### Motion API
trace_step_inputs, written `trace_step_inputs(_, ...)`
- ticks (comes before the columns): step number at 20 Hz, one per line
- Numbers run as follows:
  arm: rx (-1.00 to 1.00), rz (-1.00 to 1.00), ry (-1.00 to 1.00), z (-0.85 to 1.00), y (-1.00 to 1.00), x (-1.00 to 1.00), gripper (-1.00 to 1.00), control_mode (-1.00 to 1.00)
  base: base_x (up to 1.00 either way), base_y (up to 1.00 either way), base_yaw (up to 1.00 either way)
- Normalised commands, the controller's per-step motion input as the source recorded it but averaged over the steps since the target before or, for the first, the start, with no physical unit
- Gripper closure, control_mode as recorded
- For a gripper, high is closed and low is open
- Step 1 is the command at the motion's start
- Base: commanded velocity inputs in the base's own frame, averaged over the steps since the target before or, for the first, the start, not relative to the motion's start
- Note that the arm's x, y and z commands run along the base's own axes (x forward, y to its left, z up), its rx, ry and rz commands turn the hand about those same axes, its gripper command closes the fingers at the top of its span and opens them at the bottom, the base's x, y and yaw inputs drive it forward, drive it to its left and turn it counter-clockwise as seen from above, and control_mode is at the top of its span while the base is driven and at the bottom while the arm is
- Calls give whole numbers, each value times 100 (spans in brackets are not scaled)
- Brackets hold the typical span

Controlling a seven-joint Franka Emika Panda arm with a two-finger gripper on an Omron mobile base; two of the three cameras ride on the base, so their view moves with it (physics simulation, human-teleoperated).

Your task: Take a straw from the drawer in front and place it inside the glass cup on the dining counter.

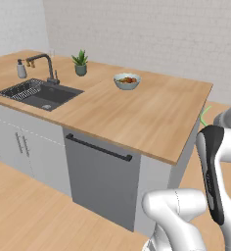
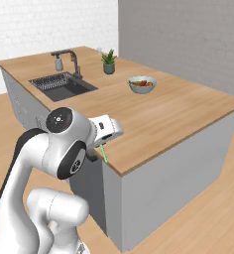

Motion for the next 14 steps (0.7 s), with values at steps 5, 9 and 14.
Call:
trace_step_inputs(5, 0, 0, 0, 0, 0, 0, 100, 100, 22, -92, 0)
trace_step_inputs(9, 0, 0, 0, 0, 0, 0, 100, 100, 25, -91, 0)
trace_step_inputs(14, 0, 0, 0, 0, 0, 0, 100, 100, 38, -88, 0)
